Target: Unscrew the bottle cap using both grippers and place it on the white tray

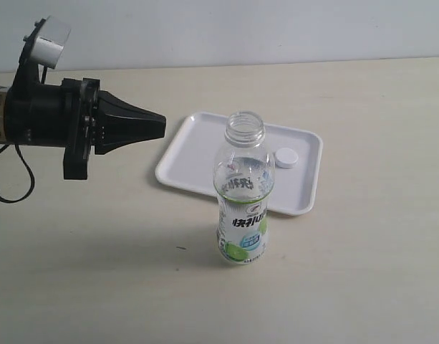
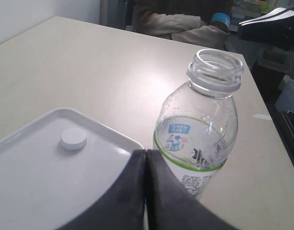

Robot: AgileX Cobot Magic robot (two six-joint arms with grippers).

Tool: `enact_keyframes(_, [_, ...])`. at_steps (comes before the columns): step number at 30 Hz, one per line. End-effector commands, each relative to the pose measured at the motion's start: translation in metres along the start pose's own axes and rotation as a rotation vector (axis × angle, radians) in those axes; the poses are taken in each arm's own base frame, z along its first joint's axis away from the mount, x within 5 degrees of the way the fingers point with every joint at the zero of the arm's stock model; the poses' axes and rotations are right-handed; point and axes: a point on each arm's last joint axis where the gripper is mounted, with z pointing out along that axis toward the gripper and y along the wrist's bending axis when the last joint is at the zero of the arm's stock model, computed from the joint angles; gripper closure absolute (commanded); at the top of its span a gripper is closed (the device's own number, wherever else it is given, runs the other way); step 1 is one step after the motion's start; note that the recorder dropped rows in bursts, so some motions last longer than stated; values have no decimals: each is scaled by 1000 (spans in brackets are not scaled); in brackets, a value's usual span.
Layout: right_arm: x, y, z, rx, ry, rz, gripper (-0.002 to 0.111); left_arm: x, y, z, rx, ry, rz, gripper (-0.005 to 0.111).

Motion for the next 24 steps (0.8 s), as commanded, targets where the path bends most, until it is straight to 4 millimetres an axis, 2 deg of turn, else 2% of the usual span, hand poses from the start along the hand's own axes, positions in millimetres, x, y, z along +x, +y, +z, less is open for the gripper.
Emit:
enact_keyframes(1, [-2, 1, -11, -12, -77, -15, 108, -4, -1, -2, -6, -18, 4, 107])
enact_keyframes(8, [-5, 3, -29, -38, -205, -33, 108, -4, -1, -2, -6, -18, 8, 107])
enact_keyframes(14, [-3, 3, -28, -44, -182, -25, 108, -4, -1, -2, -7, -20, 7, 107])
enact_keyframes(19, [-3, 4, -29, -75, -178, 128, 108, -4, -1, -2, -9, -22, 7, 107])
enact_keyframes(24, [-3, 5, -29, -80, -178, 153, 108, -4, -1, -2, -10, -23, 6, 107])
